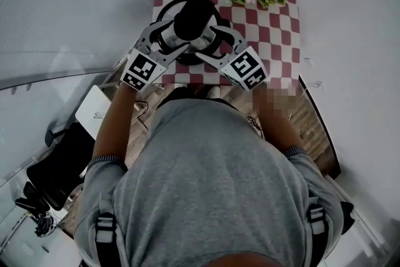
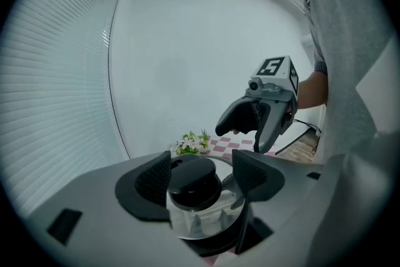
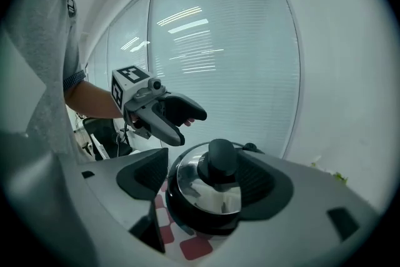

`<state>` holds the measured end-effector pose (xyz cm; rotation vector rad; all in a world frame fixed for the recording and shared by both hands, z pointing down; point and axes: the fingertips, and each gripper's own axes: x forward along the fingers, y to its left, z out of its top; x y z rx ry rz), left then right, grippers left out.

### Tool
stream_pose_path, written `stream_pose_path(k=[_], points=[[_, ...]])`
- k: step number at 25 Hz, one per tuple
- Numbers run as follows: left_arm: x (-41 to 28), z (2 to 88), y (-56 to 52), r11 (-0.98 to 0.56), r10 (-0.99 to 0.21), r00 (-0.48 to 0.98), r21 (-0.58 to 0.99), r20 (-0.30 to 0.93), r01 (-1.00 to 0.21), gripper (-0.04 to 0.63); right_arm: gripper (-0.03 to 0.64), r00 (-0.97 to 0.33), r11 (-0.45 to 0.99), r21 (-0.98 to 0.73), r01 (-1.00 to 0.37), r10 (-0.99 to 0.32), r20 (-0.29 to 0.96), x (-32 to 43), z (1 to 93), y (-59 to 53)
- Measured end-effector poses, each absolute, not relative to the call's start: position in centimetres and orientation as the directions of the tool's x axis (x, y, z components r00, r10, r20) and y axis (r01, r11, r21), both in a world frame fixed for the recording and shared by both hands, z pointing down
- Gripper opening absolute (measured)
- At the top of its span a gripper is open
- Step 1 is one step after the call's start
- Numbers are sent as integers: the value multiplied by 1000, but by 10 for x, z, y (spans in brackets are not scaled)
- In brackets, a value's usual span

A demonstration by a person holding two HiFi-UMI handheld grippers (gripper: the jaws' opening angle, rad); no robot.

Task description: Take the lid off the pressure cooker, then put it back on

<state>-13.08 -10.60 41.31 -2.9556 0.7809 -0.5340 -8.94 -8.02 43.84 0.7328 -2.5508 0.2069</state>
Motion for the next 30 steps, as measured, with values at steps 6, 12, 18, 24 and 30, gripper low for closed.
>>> stream_pose_path(k=[6,12,18,24,30], points=[[-135,430,-126,-924,-382,825,-152,417,-351,330,351,-703,844,13,-537,-455,547,-109,447,-105],[-126,445,-140,-964,-258,820,-191,510,-184,330,351,-659,857,20,-515,-410,630,-117,463,-118],[-120,457,-145,-980,-146,779,-199,610,-27,330,351,-602,867,18,-498,-360,713,-119,480,-123],[-113,474,-140,-976,11,683,-140,730,166,330,353,-568,886,10,-464,-306,764,-120,489,-130],[-119,489,-136,-941,79,558,-124,826,316,330,353,-512,902,-6,-431,-239,825,-122,499,-131]])
